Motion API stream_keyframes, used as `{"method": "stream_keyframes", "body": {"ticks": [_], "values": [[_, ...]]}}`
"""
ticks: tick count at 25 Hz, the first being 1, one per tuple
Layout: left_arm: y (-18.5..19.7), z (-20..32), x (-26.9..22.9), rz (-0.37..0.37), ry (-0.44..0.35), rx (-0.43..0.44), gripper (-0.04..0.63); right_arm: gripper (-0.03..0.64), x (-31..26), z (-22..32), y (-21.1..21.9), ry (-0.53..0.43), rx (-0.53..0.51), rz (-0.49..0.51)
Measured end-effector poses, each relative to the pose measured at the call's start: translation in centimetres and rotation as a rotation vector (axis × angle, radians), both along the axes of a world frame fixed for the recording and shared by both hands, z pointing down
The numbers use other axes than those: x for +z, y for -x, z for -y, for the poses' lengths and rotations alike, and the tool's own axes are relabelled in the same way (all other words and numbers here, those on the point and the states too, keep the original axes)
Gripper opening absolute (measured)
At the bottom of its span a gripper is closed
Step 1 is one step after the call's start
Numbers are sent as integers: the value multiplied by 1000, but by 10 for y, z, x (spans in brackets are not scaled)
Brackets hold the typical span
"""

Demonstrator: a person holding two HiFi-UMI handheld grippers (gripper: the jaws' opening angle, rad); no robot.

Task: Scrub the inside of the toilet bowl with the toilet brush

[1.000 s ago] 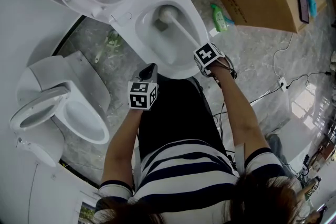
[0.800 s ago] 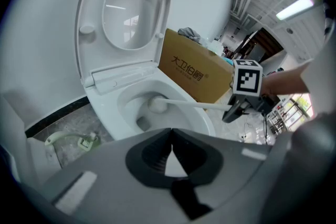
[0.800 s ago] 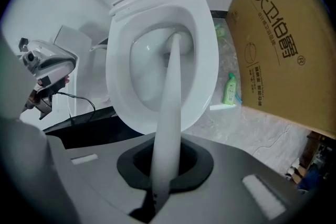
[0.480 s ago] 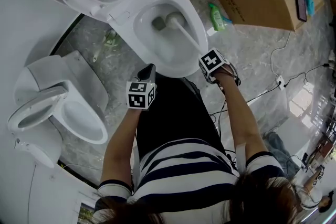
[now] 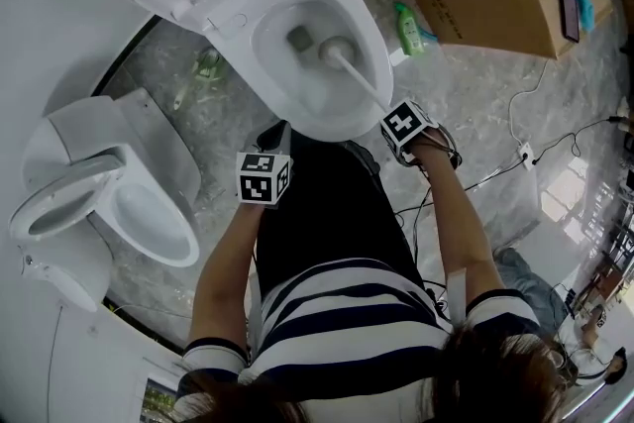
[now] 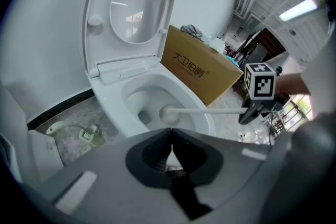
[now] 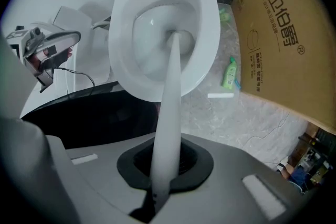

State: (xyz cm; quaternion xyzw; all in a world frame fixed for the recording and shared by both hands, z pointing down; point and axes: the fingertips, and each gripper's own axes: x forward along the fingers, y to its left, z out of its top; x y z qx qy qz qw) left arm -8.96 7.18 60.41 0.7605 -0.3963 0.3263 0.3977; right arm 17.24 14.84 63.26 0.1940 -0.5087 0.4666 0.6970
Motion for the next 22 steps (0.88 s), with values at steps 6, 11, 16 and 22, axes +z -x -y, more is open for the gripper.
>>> {"method": "stream_keyframes", "body": {"ticks": [6,11,16,22], "values": [[6,-8,3,3,12,-3,0,-2,-2,-19,0,36,-38,5],[11,-10,4,4,17,-14,0,-2,-4,-38,8,76,-22,23],[10,-9,3,1,20,-19,0,-2,-8,-55,18,117,15,60],[11,-12,3,-4,24,-28,0,-2,-10,-67,39,137,40,125]]}}
